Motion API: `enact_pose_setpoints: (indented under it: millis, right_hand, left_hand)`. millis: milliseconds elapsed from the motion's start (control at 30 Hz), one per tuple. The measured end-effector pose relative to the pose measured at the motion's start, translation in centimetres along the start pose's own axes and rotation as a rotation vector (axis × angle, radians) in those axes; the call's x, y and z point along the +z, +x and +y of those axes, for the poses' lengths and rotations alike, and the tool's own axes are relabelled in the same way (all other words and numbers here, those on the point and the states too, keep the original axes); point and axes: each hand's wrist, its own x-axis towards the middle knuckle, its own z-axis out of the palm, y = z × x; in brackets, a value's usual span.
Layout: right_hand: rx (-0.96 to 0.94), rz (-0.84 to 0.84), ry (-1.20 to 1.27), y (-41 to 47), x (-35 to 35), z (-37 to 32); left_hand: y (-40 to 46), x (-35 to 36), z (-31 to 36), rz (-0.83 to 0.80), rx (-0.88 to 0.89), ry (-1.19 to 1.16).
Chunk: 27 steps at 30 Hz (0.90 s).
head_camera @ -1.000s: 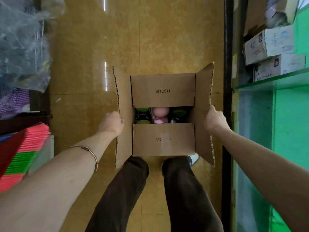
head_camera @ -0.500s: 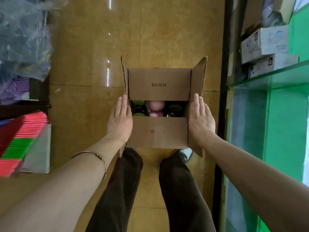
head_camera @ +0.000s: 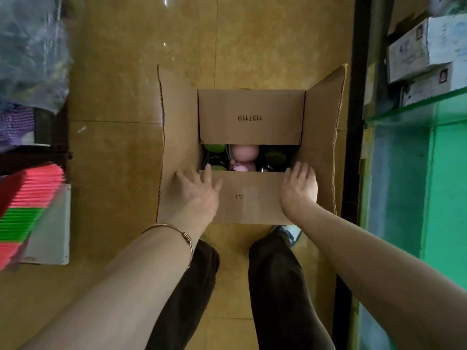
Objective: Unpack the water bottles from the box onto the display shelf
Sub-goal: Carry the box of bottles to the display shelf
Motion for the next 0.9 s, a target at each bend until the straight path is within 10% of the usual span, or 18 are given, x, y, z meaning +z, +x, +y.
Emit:
enact_pose_setpoints:
  millis: [600,900]
  right_hand:
    - [0.162,0.189,0.349,8.3,3.5,-0.8]
    - [0.274,0.192,1.004,8.8,4.0,0.5]
  left_hand:
    - [9.7,4.3,-1.2,0.367,-0.173,-0.813]
    - [9.7,4.8,-2.3,0.436,-0.259,-1.023]
